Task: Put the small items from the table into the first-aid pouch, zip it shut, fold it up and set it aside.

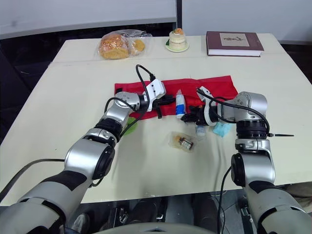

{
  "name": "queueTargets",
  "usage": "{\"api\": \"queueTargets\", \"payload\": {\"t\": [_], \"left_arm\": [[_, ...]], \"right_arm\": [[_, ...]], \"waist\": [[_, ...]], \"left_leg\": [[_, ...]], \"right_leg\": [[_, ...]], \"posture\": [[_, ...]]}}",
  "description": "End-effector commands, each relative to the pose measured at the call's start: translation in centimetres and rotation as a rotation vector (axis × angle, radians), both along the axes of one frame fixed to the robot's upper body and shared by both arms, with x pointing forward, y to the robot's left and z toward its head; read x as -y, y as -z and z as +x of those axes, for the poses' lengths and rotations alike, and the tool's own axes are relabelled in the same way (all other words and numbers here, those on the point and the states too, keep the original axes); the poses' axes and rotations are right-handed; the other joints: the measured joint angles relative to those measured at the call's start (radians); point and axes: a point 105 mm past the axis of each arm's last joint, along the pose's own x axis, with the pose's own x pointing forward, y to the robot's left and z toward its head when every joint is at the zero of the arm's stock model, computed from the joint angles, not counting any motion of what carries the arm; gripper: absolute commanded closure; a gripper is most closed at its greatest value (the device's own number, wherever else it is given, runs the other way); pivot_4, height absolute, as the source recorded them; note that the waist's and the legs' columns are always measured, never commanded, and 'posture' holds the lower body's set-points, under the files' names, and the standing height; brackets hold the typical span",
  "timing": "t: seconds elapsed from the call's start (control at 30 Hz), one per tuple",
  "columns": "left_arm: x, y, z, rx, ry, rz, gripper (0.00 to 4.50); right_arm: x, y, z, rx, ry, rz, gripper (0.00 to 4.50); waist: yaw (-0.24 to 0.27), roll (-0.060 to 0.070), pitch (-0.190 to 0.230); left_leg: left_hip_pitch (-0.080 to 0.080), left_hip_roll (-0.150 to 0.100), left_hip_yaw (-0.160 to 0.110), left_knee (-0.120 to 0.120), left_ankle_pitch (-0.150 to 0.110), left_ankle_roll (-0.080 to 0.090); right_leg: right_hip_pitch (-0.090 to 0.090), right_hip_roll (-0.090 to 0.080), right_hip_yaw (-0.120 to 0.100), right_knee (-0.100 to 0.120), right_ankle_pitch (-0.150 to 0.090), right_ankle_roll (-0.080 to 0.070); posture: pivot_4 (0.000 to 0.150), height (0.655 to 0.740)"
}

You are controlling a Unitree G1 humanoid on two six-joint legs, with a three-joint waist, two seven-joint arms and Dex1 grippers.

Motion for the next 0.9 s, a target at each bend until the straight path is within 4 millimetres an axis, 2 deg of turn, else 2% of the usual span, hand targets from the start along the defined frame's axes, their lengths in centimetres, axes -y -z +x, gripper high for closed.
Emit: {"api": "queueTargets", "payload": {"t": [0.03,0.53,0.9], "left_arm": [[0.5,-1.4,-0.2,0.056,0.035,-0.02,4.5],[0.1,-2.1,0.5,0.053,-0.022,-0.071,4.5],[0.7,-0.7,-0.7,0.041,0.066,-0.02,4.5]], "right_arm": [[-0.2,-1.8,0.6,0.029,0.023,0.054,4.48],[0.3,0.1,-0.6,-0.018,0.035,0.077,4.48],[0.8,-1.5,1.3,-0.029,0.153,0.104,4.48]], "waist": [[0.0,0.0,0.0],[-0.001,0.0,0.0],[-0.001,0.0,0.0]], "left_leg": [[0.0,0.0,0.0,0.0,0.0,0.0],[0.0,0.0,0.0,0.0,0.0,0.0],[0.0,0.0,0.001,0.0,0.0,0.0]], "right_leg": [[0.0,0.0,0.0,0.0,0.0,0.0],[0.0,0.0,-0.001,0.004,0.0,0.0],[-0.001,0.0,0.0,0.004,0.0,0.0]], "posture": [[0.15,0.7289],[0.15,0.7289],[0.15,0.7289]]}}
